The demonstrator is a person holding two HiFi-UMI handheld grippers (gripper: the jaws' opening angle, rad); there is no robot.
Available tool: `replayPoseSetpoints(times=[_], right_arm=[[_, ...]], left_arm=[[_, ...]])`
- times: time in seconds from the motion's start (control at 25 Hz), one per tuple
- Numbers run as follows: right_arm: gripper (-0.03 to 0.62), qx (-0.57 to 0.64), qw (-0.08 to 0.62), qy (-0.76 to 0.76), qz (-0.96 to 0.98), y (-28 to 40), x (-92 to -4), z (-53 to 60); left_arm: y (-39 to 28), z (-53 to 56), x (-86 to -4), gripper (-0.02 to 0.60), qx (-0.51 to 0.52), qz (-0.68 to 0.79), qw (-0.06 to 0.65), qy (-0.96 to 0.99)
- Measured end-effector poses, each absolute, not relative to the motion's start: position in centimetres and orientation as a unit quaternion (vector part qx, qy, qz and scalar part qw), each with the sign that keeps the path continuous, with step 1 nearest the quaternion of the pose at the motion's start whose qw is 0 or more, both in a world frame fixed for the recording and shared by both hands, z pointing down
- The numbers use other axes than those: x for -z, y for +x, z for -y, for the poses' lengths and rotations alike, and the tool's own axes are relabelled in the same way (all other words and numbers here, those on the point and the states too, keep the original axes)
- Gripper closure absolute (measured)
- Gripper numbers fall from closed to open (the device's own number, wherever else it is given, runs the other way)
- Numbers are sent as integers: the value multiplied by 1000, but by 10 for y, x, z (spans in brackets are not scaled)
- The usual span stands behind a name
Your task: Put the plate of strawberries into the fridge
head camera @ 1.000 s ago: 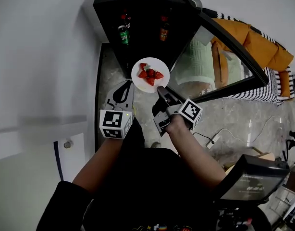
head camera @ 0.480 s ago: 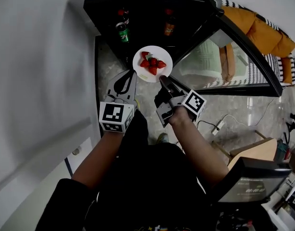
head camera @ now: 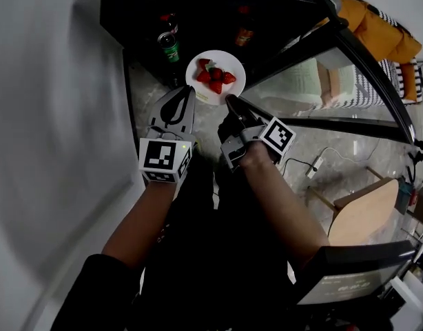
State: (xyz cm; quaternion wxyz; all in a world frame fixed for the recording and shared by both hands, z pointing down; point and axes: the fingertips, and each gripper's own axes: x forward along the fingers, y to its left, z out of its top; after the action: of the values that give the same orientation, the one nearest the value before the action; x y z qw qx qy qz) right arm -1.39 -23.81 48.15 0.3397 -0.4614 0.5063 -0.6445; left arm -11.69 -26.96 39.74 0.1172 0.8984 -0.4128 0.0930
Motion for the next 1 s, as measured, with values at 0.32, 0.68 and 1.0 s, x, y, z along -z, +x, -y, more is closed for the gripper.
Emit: replayPoseSetpoints(times=[0.32,0.68,1.0], right_arm=[[580,651,337,-454,-506,-3,-504,273],[579,662,333,-446,-503,2,-535,299],[579,657,347,-444,-501,2,-552,308]], left_arm=[[-116,301,-414,563,-111,449,109,880],[-108,314,-436,563,-119,470,108,868],[-107,320,-450,563,-109,477,105,866]])
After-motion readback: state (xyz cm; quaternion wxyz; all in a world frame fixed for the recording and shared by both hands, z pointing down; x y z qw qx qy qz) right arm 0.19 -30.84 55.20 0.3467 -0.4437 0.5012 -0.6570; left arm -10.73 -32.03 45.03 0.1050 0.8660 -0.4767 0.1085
